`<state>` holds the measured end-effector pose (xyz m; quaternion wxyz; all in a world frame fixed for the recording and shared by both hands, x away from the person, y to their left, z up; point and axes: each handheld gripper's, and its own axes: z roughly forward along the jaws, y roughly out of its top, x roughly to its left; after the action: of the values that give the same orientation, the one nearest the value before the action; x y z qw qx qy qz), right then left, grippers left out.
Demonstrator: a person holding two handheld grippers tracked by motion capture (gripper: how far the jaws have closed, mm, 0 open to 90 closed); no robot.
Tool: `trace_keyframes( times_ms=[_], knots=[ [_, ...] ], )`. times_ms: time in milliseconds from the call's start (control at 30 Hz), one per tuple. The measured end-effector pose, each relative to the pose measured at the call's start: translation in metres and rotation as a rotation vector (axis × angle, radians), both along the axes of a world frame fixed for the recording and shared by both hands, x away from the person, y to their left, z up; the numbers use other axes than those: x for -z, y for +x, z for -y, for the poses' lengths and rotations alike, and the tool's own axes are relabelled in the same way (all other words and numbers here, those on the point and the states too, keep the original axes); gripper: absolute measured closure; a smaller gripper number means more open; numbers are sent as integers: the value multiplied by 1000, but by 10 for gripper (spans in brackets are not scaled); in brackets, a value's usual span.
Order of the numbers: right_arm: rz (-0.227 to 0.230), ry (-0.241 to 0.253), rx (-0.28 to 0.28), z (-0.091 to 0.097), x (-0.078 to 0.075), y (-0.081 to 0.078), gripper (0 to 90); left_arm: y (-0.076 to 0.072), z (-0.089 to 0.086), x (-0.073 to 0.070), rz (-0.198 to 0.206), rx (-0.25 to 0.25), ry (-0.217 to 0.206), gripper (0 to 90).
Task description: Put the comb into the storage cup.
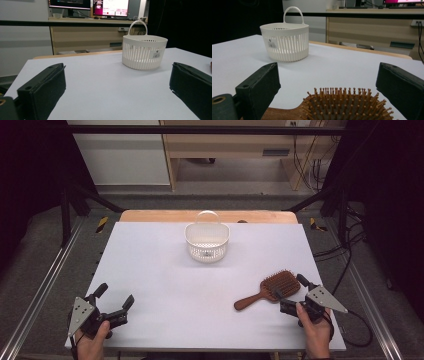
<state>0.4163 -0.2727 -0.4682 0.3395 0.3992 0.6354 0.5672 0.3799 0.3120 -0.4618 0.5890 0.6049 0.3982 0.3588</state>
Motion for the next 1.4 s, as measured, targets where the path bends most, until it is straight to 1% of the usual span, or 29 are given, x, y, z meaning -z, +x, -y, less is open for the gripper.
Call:
trace_keyframes(
  times_ms=[33, 100, 233, 267, 300, 333, 367, 400, 433, 467, 500, 567, 600, 700, 733, 767, 800, 833, 867, 900, 933, 1033, 1067, 1167, 1233, 1267, 1300, 1333, 1400],
  knots=[
    [-26, -2, 11, 0, 0, 1, 52, 0, 0, 0, -3, 0, 0, 4],
    [-36, -6, 14, 0, 0, 1, 52, -1, 1, 1, -4, 1, 0, 4],
    [-79, -54, 53, -1, -2, 1, 60, -1, -1, 1, -4, -5, -1, 5],
    [-106, -56, 50, -3, -2, 3, 62, -1, -1, 1, -5, -6, -4, 5],
    [-120, -72, 54, -4, -2, 4, 70, -1, -2, 1, -4, -7, -4, 5],
    [-120, -72, 54, -4, -2, 4, 70, -1, -2, 1, -6, -8, -4, 5],
    [-131, -79, 62, -6, -3, 5, 85, -1, -3, 1, -8, -10, -5, 5],
    [-152, -97, 62, -7, -3, 8, 100, -1, -3, 1, -9, -12, -6, 6],
    [-169, -113, 62, -7, -5, 10, 138, -1, -3, 1, -10, -13, -6, 5],
    [-201, -136, 34, -6, -8, 14, 290, -1, -4, 1, -9, -16, -7, 6],
    [-201, -136, 34, -6, -8, 14, 290, -1, -4, 1, -10, -17, -9, 6],
    [-232, -141, -14, -4, -14, 18, 416, -1, -4, 2, -10, -19, -8, 6],
    [-235, -148, -29, -3, -17, 20, 457, -1, -4, 2, -9, -19, -6, 7],
    [-257, -168, -33, 0, -25, 29, 602, 0, -3, 2, -11, -16, -1, 8],
    [-266, -191, -33, 3, -29, 35, 630, 0, -3, 2, -12, -15, 1, 8],
    [-273, -215, -33, 4, -31, 39, 706, 0, -3, 2, -11, -15, 2, 8],
    [-273, -215, -33, 4, -31, 39, 706, 0, -3, 2, -11, -14, 3, 8],
    [-279, -229, -29, 5, -33, 42, 735, -1, -3, 2, -10, -13, 2, 9],
    [-291, -235, -39, 9, -35, 48, 808, -1, -3, 2, -9, -13, 2, 10],
    [-291, -235, -39, 9, -35, 48, 808, -1, -3, 2, -10, -12, 2, 10],
    [-300, -240, -39, 11, -36, 51, 837, -1, -3, 2, -10, -13, 2, 10],
    [-341, -261, -39, 18, -40, 64, 898, 0, -3, 2, -8, -14, 5, 12],
    [-341, -261, -39, 18, -40, 64, 898, -1, -3, 2, -8, -13, 7, 12],
    [-371, -256, -33, 24, -41, 73, 900, -1, -3, 2, -8, -15, 5, 13],
    [-394, -293, -18, 30, -39, 81, 900, 0, -3, 2, -9, -13, 3, 13],
    [-394, -293, -18, 30, -39, 81, 900, 0, -3, 2, -11, -12, 5, 13],
    [-414, -304, -5, 34, -38, 86, 900, 1, -3, 2, -11, -11, 7, 13],
    [-427, -302, 5, 36, -37, 88, 900, 1, -3, 2, -12, -10, 8, 13],
    [-433, -305, 13, 39, -36, 90, 900, 1, -3, 2, -11, -8, 10, 13]
  ],
)
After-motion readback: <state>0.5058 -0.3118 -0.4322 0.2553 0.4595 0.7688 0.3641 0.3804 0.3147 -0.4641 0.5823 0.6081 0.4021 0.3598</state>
